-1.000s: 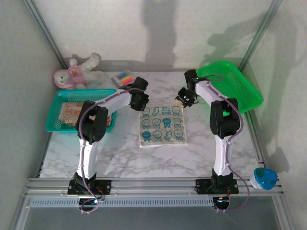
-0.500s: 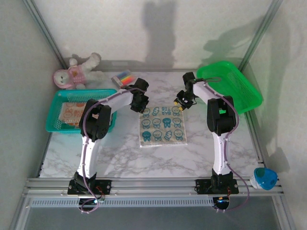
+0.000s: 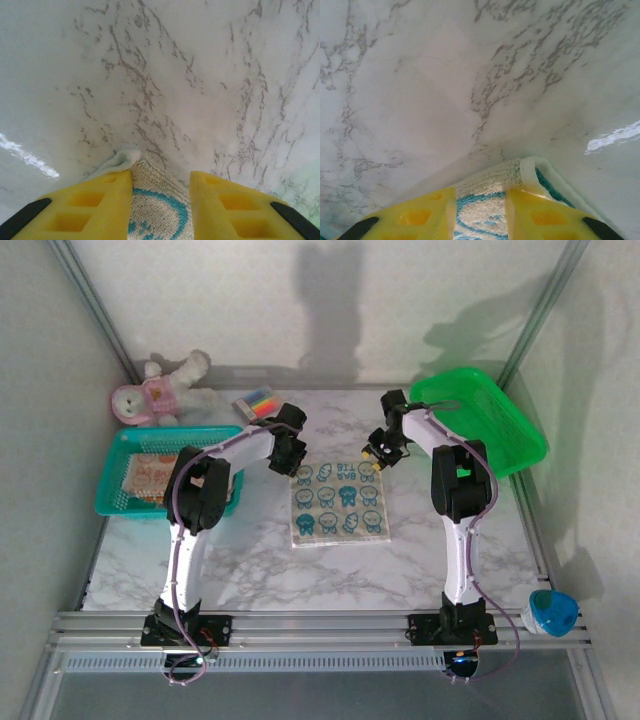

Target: Fold and stack the towels

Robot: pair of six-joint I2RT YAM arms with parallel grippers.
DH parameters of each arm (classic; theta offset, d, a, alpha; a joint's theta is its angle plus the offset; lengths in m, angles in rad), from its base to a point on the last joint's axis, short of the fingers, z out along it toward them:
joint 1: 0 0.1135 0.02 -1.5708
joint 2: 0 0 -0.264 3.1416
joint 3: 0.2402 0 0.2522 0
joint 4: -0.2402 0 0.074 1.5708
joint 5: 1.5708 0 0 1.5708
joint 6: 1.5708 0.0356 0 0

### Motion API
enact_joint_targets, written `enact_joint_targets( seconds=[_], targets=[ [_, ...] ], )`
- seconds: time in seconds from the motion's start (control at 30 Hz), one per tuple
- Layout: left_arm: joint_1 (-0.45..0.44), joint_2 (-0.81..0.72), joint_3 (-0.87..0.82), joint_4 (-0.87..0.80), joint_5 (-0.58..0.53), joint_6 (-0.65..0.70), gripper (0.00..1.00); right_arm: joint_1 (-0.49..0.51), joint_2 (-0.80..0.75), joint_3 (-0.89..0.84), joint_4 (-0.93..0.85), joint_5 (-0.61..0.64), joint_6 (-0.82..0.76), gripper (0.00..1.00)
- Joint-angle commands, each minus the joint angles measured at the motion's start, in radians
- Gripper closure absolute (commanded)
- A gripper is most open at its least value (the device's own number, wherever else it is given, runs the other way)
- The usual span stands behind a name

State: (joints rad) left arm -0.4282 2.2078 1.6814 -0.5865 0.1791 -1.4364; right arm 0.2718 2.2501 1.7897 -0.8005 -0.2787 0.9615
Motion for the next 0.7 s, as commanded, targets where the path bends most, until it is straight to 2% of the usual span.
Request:
enact_joint_targets(
  seconds=[0.0,0.23,0.33,0.47,0.57,0.63,0.67],
  targets=[
    [0.005,0.028,-0.015,-0.023,-0.014,0.003,0.68,-0.002,0.035,-0.003,-0.023,-0.018,0.020,0.69],
    [0.003,0.038,-0.021,-0.015,-0.006,0.007,0.77,-0.008,0.063,-0.007,-0.026,-0.033,0.038,0.70],
    [0.002,0.041,-0.021,-0.009,-0.003,0.007,0.83,-0.006,0.063,-0.019,-0.011,-0.044,0.049,0.82],
    [0.000,0.043,-0.021,-0.005,0.005,0.009,0.98,-0.007,0.058,-0.015,-0.015,-0.043,0.046,0.87],
    [-0.001,0.037,-0.021,-0.007,-0.001,0.012,1.00,-0.007,0.041,-0.014,-0.012,-0.039,0.039,0.92],
    [0.000,0.029,-0.020,-0.012,-0.009,0.014,1.00,-0.007,0.028,-0.015,-0.011,-0.036,0.035,1.00],
    [0.000,0.024,-0.018,-0.012,-0.013,0.013,1.00,-0.006,0.021,-0.017,-0.008,-0.034,0.035,1.00]
  ],
)
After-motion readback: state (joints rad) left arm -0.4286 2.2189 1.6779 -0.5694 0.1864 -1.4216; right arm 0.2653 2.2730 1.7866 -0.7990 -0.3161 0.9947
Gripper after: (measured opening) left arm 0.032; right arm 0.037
